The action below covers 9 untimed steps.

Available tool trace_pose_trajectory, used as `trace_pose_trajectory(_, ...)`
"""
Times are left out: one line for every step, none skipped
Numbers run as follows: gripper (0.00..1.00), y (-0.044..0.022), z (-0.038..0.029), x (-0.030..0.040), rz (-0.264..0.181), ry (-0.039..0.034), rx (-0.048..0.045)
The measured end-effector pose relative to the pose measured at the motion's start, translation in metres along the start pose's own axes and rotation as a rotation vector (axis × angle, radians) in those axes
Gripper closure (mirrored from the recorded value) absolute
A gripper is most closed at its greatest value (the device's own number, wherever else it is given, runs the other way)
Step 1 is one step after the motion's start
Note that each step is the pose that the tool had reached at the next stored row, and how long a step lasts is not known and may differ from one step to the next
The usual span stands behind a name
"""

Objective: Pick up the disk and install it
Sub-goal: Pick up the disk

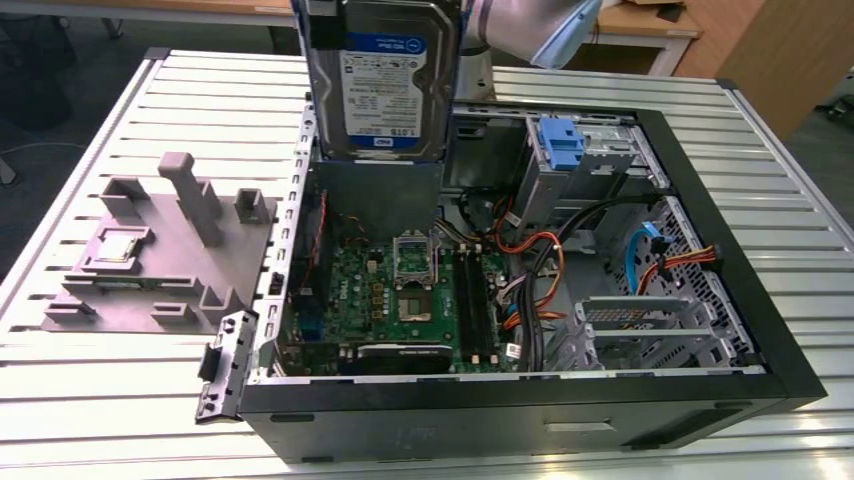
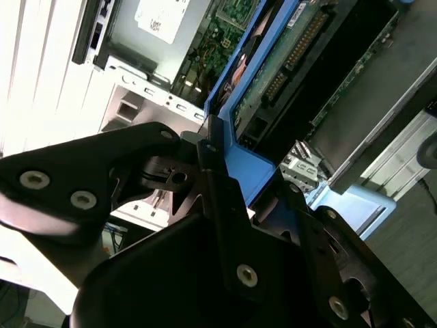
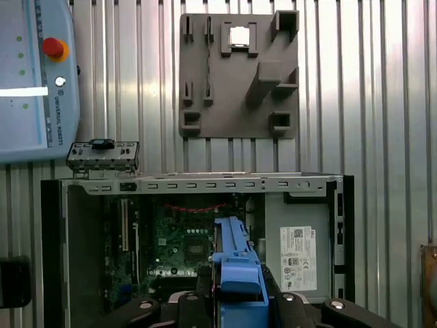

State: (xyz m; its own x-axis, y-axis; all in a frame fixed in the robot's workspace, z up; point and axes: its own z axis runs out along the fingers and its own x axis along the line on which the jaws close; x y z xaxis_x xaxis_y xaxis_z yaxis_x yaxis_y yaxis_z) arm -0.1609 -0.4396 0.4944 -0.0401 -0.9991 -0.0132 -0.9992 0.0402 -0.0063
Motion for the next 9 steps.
trace_pose_trajectory(0.63,-0.0022,0.0002,-0.0001,0.0,-0.0001,0.0)
trace_pose_trajectory(0.63,-0.0032,0.0003,-0.0001,0.0,0.0,0.0)
trace_pose_trajectory(0.63,-0.0037,0.0006,0.0002,0.0,-0.0002,0.0001)
trace_pose_trajectory(0.63,-0.0042,0.0007,0.0012,0.0,-0.0001,0.0)
trace_pose_trajectory(0.63,-0.005,0.001,0.0025,0.0,0.0,-0.0001)
trace_pose_trajectory(0.63,-0.0065,0.0013,0.0041,0.0,-0.0001,0.0)
trace_pose_trajectory(0.63,-0.0089,0.0016,0.0054,0.0,-0.0002,0.0)
trace_pose_trajectory(0.63,-0.0118,0.002,0.0062,0.0,-0.0002,-0.0001)
trace_pose_trajectory(0.63,-0.015,0.0021,0.0066,0.0,0.0,-0.0003)
